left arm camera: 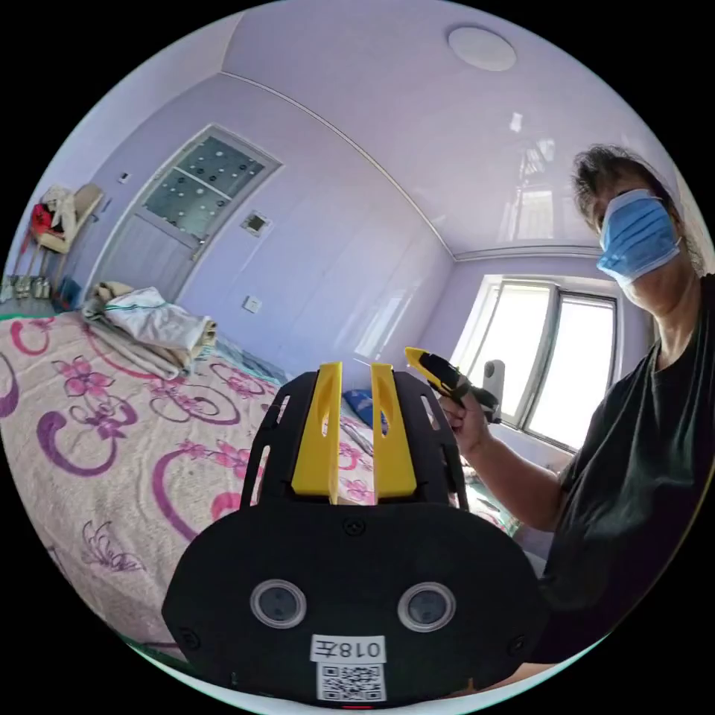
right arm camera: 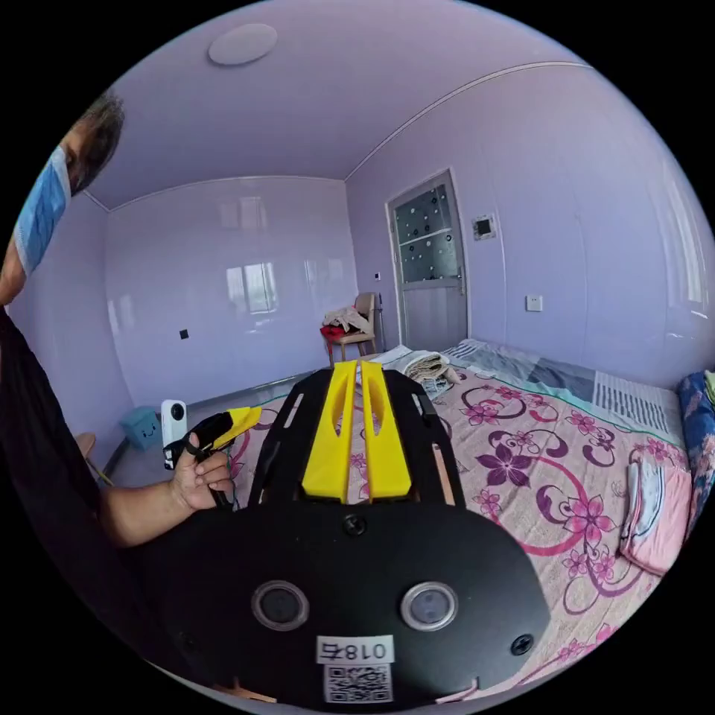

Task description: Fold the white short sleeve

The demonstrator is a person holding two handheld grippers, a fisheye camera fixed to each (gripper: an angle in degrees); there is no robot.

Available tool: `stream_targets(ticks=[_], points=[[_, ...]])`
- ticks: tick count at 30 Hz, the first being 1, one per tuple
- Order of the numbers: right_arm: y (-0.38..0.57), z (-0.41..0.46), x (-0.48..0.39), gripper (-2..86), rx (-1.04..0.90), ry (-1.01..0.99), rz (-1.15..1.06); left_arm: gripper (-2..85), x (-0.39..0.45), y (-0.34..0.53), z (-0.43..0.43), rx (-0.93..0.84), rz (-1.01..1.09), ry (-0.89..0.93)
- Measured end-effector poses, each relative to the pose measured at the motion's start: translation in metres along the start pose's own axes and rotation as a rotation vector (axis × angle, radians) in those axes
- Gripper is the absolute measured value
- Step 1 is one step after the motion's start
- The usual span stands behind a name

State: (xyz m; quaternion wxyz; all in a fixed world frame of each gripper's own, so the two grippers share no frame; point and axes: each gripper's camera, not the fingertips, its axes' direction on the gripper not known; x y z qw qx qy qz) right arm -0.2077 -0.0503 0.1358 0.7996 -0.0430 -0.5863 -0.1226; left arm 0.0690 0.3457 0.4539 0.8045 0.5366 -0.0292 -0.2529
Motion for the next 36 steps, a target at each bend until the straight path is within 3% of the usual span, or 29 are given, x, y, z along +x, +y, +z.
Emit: stream_targets(ticks=[4,10,15,18,25,28,34,36], points=[[-0.035,0.139,-0.046,5.7,-0.148,-0.014,-0.112,6.7,-0.053,0.058,-0.012,0.040,-0.124,-0.163],[-0.062,0.372,-0.112,9.5,-0.311,0.073,-0.271,6.4,-0.066,0.120,-0.002,0.042,-0.212,-0.262],[-0.059,0.550,-0.145,12.5,-0.439,0.215,-0.341,5.5,-0.076,0.162,0.001,0.078,-0.305,-0.224],[-0.056,0.614,-0.158,13.7,-0.465,0.280,-0.381,5.3,-0.084,0.189,0.002,0.124,-0.382,-0.176],[-0.039,0.696,-0.172,12.6,-0.520,0.415,-0.482,4.9,-0.072,0.239,0.014,0.175,-0.422,-0.129],[-0.037,0.711,-0.166,6.6,-0.571,0.446,-0.429,4.8,-0.067,0.253,0.019,0.182,-0.423,-0.129],[-0.058,0.665,-0.137,4.5,-0.496,0.305,-0.154,4.7,-0.056,0.273,0.030,0.183,-0.397,-0.136],[-0.065,0.623,-0.109,4.4,-0.440,0.162,0.038,4.7,-0.053,0.277,0.034,0.177,-0.385,-0.144]])
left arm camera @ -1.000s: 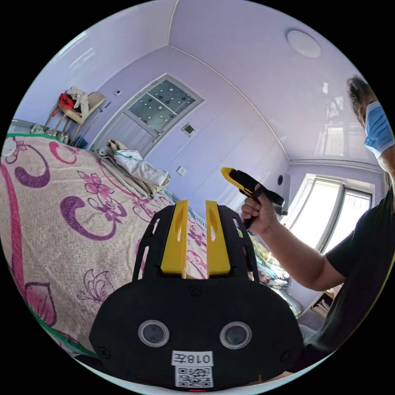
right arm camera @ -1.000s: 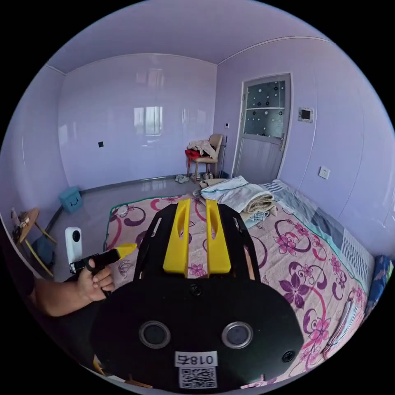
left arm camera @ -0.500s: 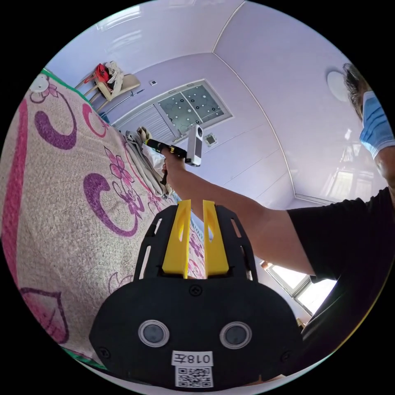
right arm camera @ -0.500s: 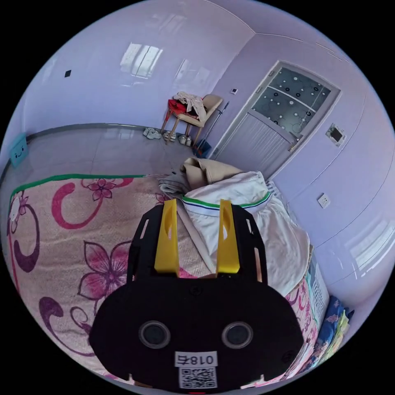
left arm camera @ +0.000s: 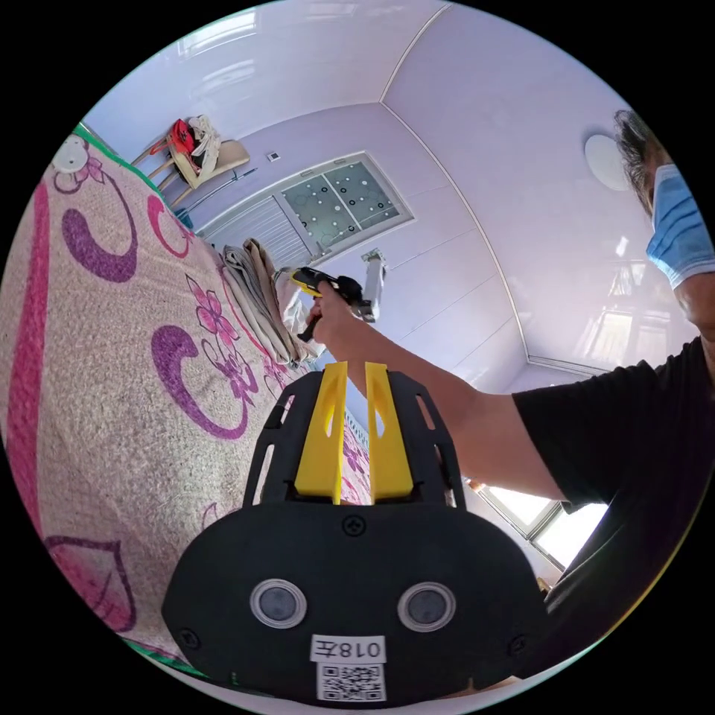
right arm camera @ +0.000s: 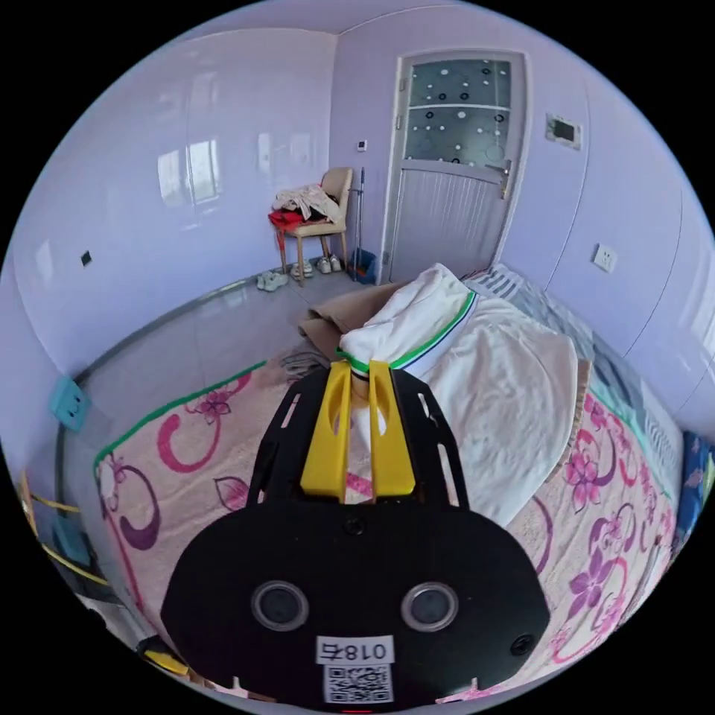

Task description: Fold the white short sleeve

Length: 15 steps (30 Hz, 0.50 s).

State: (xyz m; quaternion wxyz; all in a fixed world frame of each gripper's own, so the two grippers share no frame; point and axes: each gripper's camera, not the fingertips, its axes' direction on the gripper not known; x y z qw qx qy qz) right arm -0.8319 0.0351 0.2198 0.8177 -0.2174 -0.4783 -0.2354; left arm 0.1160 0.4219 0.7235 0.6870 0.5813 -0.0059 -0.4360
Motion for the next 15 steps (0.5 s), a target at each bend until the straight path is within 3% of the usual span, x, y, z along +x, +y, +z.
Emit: stream_targets(ticks=[8,15], points=[[0.097,-0.138,0.085,4.1,0.014,-0.306,0.180,5.5,0.002,0.020,0.027,-0.071,-0.006,0.011],[0.264,-0.257,0.099,4.2,-0.114,-0.471,0.229,10.9,0.019,0.093,0.072,-0.320,-0.315,0.231]])
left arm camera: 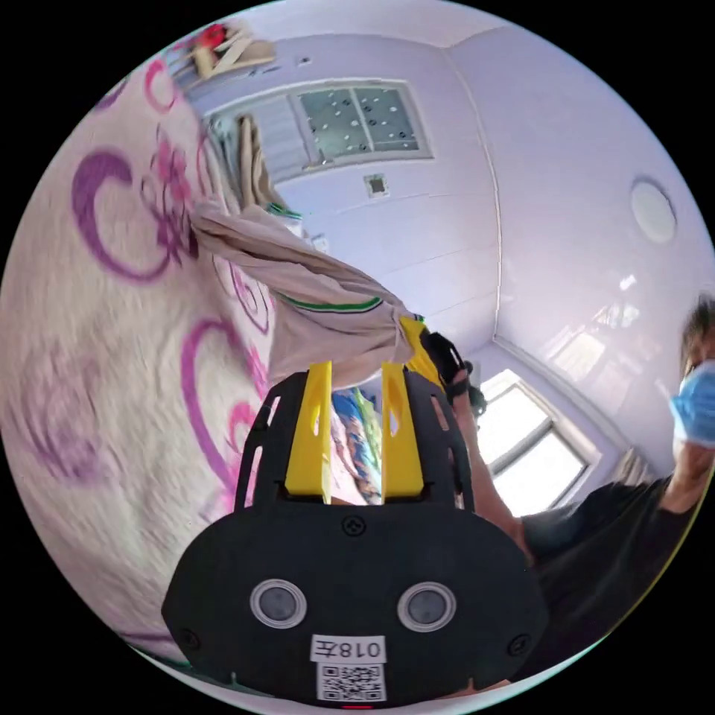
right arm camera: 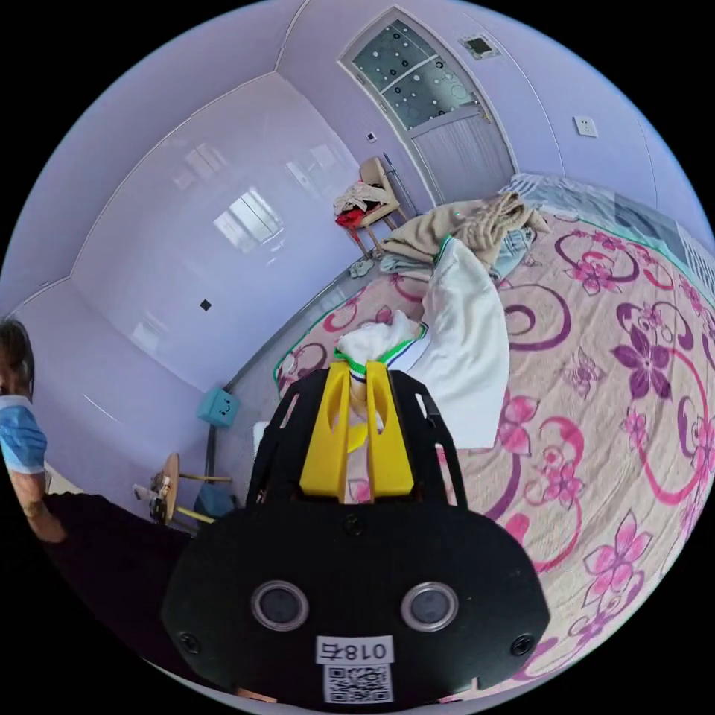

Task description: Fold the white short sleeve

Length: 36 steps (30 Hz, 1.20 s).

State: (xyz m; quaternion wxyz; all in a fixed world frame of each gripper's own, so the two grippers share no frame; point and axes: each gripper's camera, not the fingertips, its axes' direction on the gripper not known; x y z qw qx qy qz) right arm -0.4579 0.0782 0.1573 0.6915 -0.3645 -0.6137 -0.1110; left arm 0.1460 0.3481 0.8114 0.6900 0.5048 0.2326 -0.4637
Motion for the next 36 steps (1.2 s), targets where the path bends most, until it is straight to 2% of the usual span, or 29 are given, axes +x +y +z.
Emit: stream_targets(ticks=[3,7,17,20,22,25,31,34,36], points=[[0.076,-0.029,-0.001,4.3,-0.058,0.022,0.008,12.7,0.004,0.050,-0.004,0.026,-0.174,0.044],[0.152,-0.075,-0.004,4.3,-0.013,-0.025,-0.007,14.6,0.023,0.113,-0.024,-0.029,-0.286,0.028],[0.298,-0.156,-0.008,4.5,0.009,0.050,-0.139,16.1,0.054,0.129,-0.037,-0.160,-0.239,-0.164],[0.326,-0.174,-0.002,4.6,0.007,0.075,-0.157,12.4,0.056,0.122,-0.030,-0.239,-0.234,-0.229],[0.340,-0.185,0.007,5.2,-0.002,0.083,-0.140,5.0,0.058,0.118,-0.035,-0.232,-0.231,-0.260],[0.359,-0.209,0.028,5.7,0.010,-0.003,-0.105,0.1,0.060,0.111,-0.046,-0.214,-0.198,-0.315],[0.386,-0.279,0.088,4.8,0.132,-0.136,0.037,-0.9,0.062,0.086,-0.074,-0.190,-0.150,-0.308],[0.406,-0.328,0.146,4.2,0.319,-0.367,0.272,-0.9,0.068,0.056,-0.100,-0.134,-0.118,-0.181],[0.428,-0.379,0.186,3.6,0.533,-0.511,0.387,-0.9,0.081,0.033,-0.116,-0.102,-0.068,-0.091]])
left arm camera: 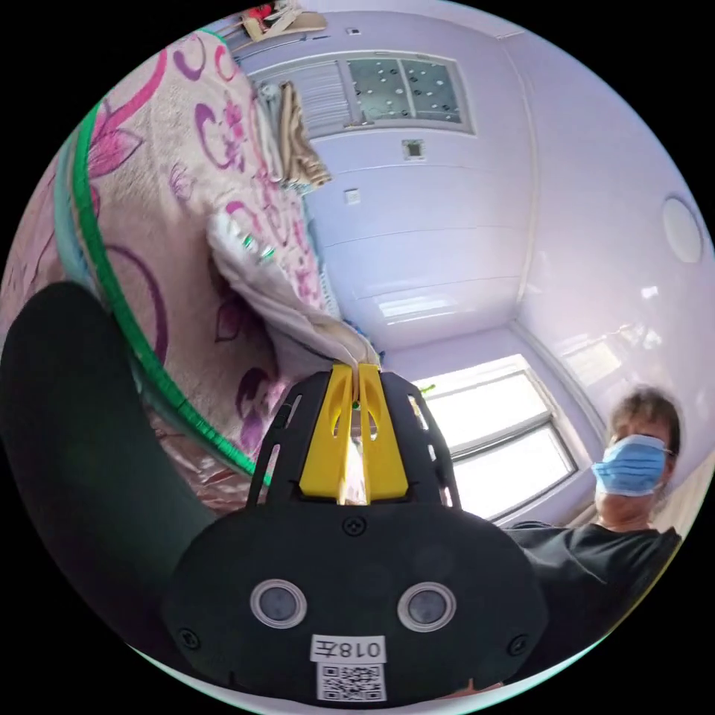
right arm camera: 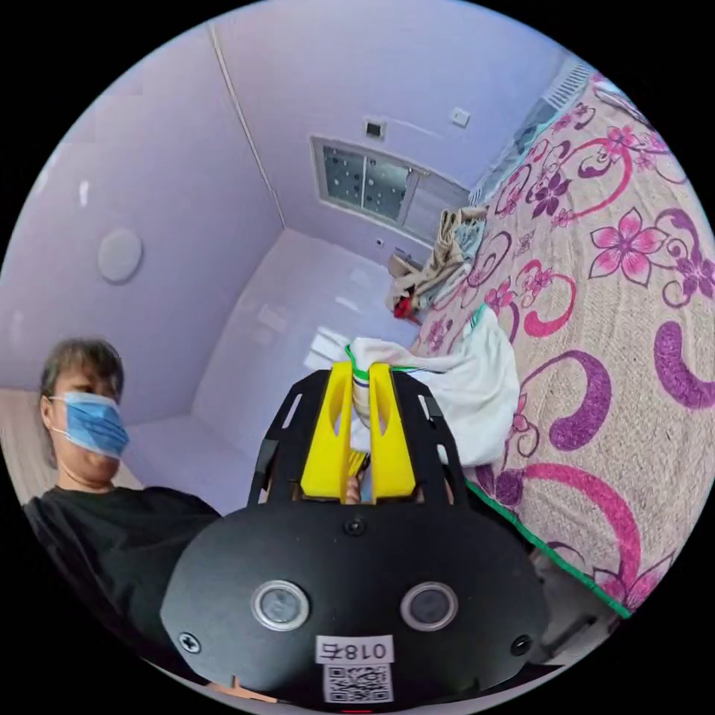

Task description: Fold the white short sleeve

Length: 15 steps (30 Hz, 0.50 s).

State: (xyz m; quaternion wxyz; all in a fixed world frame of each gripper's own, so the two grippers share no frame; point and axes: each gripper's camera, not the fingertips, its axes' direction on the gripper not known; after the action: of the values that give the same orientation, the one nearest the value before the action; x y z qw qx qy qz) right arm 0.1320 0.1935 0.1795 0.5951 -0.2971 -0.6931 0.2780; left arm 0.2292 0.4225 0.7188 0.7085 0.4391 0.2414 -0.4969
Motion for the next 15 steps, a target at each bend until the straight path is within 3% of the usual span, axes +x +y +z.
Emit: stream_targets(ticks=[6,9,15], points=[[-0.035,-0.144,-0.050,3.0,0.311,-0.116,-0.090,-1.0,0.082,-0.065,-0.049,0.074,0.245,0.177],[-0.040,-0.207,-0.074,2.8,0.434,-0.092,-0.159,-1.0,0.114,-0.096,-0.049,0.092,0.337,0.179],[-0.110,-0.265,-0.057,2.7,0.507,0.157,-0.139,-0.9,0.097,-0.223,0.069,-0.031,0.308,0.134]])
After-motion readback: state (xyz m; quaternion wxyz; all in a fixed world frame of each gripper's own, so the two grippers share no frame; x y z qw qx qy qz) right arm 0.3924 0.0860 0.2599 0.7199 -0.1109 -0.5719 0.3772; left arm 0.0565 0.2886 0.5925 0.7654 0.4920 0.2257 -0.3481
